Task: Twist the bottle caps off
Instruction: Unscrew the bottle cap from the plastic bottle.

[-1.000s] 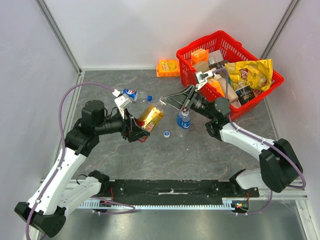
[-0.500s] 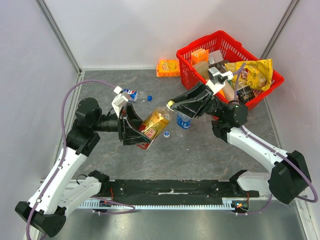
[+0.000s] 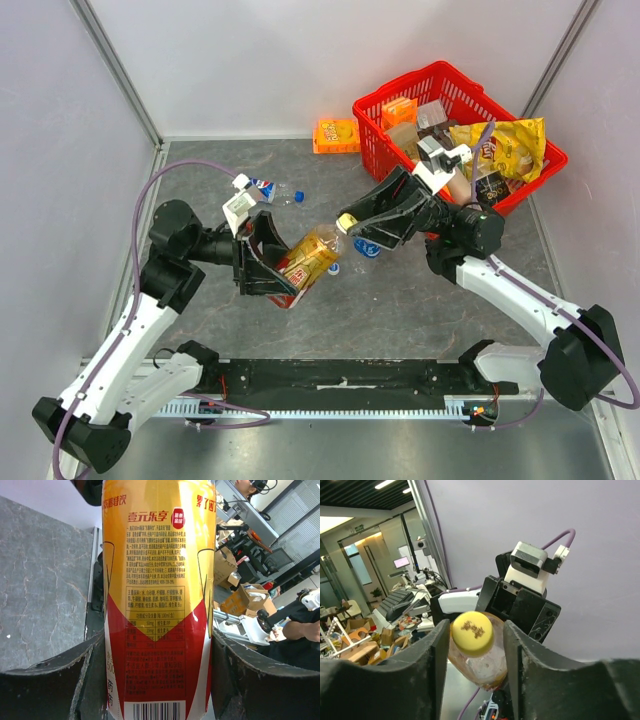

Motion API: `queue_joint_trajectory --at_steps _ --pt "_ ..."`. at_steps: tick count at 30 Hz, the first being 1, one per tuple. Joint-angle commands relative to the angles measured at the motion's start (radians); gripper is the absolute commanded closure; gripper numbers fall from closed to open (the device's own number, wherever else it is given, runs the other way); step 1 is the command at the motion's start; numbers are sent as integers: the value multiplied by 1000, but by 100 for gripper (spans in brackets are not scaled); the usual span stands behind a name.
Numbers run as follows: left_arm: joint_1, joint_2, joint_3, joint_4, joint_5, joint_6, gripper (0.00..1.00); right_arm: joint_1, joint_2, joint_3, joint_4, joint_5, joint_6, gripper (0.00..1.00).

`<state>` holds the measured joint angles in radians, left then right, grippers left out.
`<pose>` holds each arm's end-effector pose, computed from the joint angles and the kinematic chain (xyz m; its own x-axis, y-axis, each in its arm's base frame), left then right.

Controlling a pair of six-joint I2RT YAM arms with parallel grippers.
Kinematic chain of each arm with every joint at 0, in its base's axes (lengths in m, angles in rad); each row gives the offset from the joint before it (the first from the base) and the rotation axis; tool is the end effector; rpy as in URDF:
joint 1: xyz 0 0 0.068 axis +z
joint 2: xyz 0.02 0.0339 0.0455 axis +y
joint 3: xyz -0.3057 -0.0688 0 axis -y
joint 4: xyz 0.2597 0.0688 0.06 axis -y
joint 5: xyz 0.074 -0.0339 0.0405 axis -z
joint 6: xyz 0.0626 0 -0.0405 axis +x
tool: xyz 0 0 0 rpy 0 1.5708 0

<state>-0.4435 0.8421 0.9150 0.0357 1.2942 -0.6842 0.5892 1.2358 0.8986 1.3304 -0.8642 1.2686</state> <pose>0.1202 -0.1238 0.4302 -0.5442 0.0674 -0.8363 0.8221 -0.1562 -0.5475 0.1789 0.1769 0.4690 -0.4668 0.4336 -0.7708 -0.8751 -0.3525 0.3316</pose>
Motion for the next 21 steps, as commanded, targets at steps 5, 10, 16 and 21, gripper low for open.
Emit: queue_joint_trajectory --at_steps 5,10,16,21 --pt "-6 -26 21 -18 16 89 98 1 -44 36 63 -10 -69 9" --pt "-6 -18 76 -262 -38 267 98 0 -113 37 -136 45 -205 2" --pt "-6 -20 140 -532 -208 466 98 0 -199 78 -570 214 -409 2" --pt "-6 -2 168 -646 -410 537 98 0 -210 137 -853 359 -498 2"
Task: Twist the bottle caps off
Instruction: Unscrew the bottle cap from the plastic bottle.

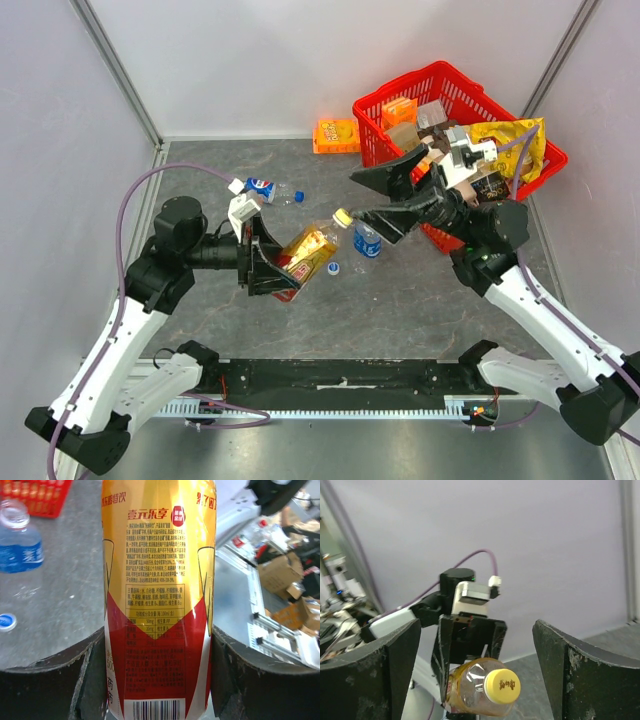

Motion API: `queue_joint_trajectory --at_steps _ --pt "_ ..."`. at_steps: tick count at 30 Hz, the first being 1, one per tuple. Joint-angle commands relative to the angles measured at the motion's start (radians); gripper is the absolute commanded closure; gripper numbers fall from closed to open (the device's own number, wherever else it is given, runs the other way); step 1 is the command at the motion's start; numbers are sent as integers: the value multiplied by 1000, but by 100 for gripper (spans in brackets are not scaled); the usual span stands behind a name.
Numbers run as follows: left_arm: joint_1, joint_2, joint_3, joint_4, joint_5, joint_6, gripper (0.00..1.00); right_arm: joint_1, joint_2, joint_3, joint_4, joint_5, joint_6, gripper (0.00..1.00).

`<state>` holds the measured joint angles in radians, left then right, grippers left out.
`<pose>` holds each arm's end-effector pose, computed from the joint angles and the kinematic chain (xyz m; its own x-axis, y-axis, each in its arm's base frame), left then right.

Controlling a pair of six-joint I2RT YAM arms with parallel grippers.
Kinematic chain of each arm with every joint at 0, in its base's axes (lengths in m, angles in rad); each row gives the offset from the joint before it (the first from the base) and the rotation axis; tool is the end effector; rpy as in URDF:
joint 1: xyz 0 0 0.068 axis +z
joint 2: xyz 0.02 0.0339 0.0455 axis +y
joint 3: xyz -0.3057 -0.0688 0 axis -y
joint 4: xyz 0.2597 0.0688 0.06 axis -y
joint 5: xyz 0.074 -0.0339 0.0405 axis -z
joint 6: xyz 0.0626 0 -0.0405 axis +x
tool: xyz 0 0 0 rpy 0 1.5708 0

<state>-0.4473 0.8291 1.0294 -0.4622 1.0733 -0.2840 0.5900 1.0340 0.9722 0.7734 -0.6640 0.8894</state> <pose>0.1172 -0.1172 0.4225 -0.4964 0.0898 -0.8635 0.8674 0.0920 -0.4891 0.1613 0.1544 0.5006 -0.2997 0.5354 -0.7896 -0.9417 -0.0336 0.3347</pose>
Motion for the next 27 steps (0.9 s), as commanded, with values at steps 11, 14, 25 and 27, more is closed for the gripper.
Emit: queue_joint_trajectory --at_steps 11,14,25,27 --pt "-8 31 89 -270 -597 235 98 1 116 175 -634 296 -130 2" --pt "-11 12 89 -276 -674 249 98 -1 170 207 -689 287 -96 2" --pt "-79 -2 89 -317 -981 263 98 1 294 191 -568 205 68 2" --pt "-93 4 83 -319 -989 263 98 7 327 192 -534 193 108 2"
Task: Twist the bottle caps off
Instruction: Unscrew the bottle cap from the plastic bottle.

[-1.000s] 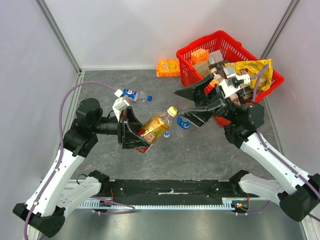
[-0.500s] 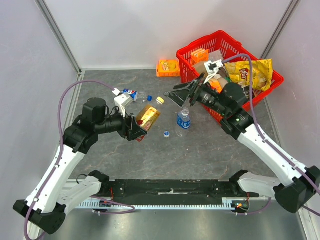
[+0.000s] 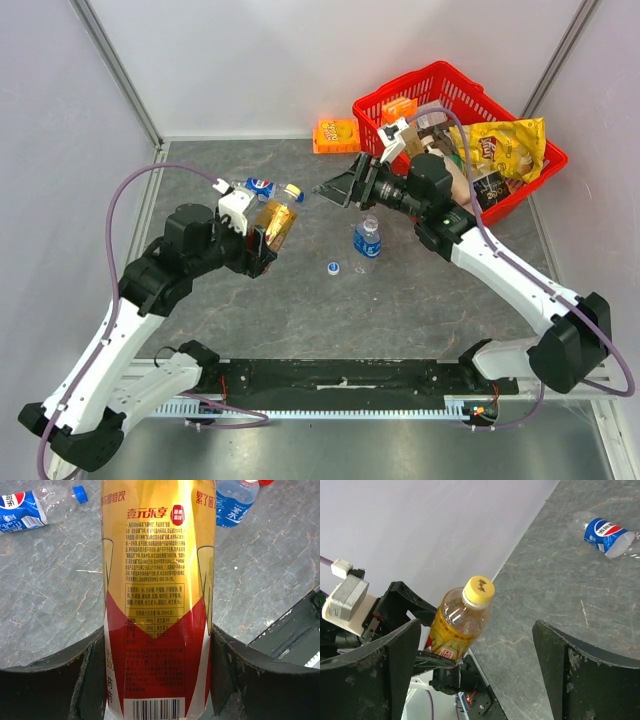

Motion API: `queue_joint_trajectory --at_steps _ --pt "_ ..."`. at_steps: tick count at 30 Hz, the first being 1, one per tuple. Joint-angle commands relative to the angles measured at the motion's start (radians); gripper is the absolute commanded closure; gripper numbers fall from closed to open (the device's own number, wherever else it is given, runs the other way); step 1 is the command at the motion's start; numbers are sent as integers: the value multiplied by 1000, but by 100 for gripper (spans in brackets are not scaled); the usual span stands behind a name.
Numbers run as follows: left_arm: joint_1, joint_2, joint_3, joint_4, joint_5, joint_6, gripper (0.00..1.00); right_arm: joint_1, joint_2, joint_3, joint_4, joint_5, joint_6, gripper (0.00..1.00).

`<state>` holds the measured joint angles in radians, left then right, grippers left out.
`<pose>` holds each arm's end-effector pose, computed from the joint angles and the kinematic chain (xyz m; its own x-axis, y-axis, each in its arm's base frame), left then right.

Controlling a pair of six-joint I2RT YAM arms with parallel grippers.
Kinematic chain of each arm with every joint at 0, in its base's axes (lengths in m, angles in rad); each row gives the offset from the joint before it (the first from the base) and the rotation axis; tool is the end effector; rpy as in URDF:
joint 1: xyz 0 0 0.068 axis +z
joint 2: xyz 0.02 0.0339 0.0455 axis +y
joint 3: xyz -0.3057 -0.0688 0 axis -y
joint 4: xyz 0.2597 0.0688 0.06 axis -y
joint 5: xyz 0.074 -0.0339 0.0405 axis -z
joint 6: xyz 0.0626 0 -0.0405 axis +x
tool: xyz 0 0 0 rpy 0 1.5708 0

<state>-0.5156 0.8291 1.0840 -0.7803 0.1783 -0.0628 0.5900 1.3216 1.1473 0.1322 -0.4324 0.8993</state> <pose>0.1398 -0.0920 0.3944 -0.4743 0.1978 -0.8578 0.5901 0.7945 -0.1431 0.2692 0.2118 0.4183 -0.6896 0.3937 -0.6078 -0.5034 0.3428 0.7932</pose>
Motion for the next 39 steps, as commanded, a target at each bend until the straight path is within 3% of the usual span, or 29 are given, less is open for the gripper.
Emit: queue_joint_trajectory --at_steps 1,11,20,32,39 --pt "-35 7 25 0 -102 38 98 11 51 19 116 -40 105 3" --pt "-162 16 2 21 -135 17 98 42 153 63 141 -43 127 15" --pt "-190 48 8 24 -152 20 98 57 122 -17 290 -74 207 39" --pt "-215 28 14 30 -174 18 98 57 111 -72 287 -45 210 32" --pt "-216 15 14 27 -175 18 98 56 128 -69 287 -77 201 33"
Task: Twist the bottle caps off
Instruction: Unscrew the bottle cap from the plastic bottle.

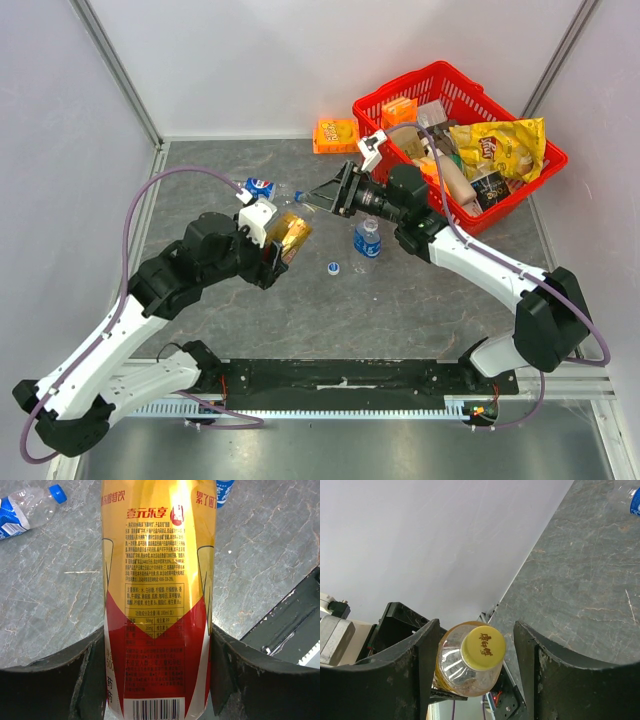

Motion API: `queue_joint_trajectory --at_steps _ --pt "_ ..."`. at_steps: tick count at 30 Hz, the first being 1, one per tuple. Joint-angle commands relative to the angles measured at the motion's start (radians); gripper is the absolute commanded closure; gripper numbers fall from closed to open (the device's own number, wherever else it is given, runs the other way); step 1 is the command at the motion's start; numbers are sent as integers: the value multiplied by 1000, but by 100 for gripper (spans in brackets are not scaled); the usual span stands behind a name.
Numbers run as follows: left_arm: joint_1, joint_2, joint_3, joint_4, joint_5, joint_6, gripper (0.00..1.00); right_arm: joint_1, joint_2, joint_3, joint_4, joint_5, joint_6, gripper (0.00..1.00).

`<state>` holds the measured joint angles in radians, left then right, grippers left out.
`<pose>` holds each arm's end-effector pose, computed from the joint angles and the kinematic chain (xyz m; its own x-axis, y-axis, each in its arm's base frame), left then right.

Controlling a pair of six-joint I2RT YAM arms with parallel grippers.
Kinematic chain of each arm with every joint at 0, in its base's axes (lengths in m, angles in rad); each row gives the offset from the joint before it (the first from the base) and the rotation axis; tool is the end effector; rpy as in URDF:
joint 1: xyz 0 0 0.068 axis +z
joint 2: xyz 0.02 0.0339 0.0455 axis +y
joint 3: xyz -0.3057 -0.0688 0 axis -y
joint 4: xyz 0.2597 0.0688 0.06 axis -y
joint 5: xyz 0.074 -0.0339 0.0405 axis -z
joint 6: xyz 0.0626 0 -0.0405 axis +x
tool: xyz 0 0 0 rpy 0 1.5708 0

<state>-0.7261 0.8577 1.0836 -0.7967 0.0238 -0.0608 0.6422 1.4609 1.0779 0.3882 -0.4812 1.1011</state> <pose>0.1296 -0.1170 0.3876 -0.4445 0.3135 -0.8391 0.6529 0.7547 -0.0640 0.2864 0.2504 0.3766 -0.8021 0.3872 -0.4548 -0.4118 0.1930 0.8906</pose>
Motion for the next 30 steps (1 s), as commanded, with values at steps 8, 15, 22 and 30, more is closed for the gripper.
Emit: queue_joint_trajectory --at_steps 8,15,22,30 --pt "-9 -8 16 44 -18 18 98 4 -11 -38 93 -40 43 47" --pt "-13 -14 12 44 -15 19 98 4 -10 -73 205 -54 121 58" --pt "-18 -19 -2 44 -18 15 98 -3 13 -142 422 -63 278 48" --pt "-22 -17 6 47 -2 15 98 -3 16 -156 456 -59 298 55"
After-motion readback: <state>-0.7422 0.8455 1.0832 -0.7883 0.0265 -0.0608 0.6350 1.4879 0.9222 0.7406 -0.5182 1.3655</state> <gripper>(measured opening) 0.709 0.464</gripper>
